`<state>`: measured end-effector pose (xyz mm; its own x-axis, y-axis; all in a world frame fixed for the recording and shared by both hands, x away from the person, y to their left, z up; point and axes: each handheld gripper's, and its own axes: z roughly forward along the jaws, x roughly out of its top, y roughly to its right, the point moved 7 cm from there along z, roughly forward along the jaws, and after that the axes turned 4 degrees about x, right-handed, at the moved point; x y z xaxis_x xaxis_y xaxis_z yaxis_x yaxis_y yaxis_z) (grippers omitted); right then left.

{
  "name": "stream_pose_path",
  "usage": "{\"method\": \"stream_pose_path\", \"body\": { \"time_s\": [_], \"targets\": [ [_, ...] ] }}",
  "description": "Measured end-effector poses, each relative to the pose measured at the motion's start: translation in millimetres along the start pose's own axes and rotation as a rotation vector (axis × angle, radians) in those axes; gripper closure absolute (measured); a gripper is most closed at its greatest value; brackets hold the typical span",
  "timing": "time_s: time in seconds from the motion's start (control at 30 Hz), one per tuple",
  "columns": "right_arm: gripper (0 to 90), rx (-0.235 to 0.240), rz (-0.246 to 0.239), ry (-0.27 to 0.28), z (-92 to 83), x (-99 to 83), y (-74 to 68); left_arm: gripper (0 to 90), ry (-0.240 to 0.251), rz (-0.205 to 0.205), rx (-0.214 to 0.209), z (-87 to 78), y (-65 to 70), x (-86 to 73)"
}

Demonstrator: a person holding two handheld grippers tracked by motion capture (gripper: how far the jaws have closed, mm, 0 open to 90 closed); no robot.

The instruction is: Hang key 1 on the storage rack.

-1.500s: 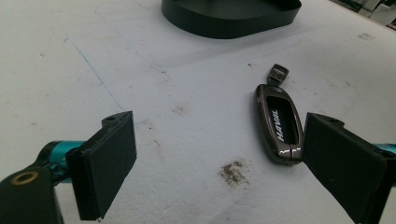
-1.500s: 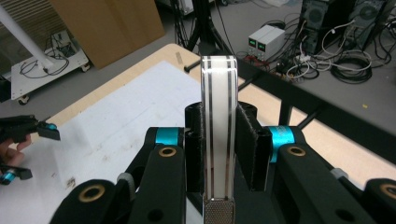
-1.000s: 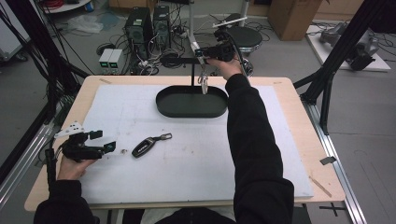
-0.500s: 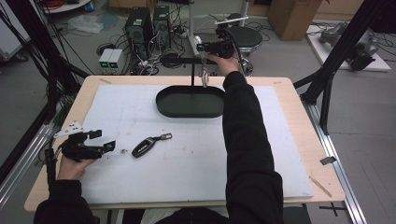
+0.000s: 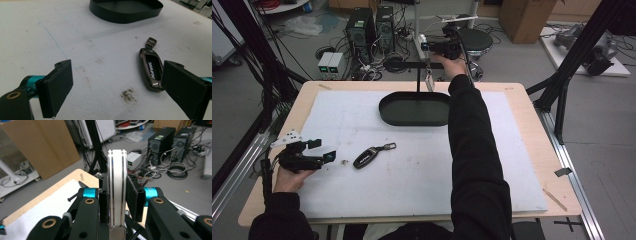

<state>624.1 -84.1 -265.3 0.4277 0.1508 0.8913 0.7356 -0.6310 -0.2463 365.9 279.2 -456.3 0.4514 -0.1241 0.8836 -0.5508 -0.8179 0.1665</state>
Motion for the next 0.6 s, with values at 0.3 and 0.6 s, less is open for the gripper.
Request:
{"method": "stream_pose_path", "body": {
  "time_s": [0.3, 0.6],
  "targets": [
    [74.6, -0.060, 0.004, 0.028, 8.4, 4.9, 11.6, 11.4, 0.003, -0.004, -0.003, 0.2, -0.6, 0.2],
    [73.7, -0.016, 0.053, 0.032, 10.5, -0.5, 23.3, 11.5, 0.005, -0.007, -0.003, 0.6, -1.0, 0.4]
  ]
}}
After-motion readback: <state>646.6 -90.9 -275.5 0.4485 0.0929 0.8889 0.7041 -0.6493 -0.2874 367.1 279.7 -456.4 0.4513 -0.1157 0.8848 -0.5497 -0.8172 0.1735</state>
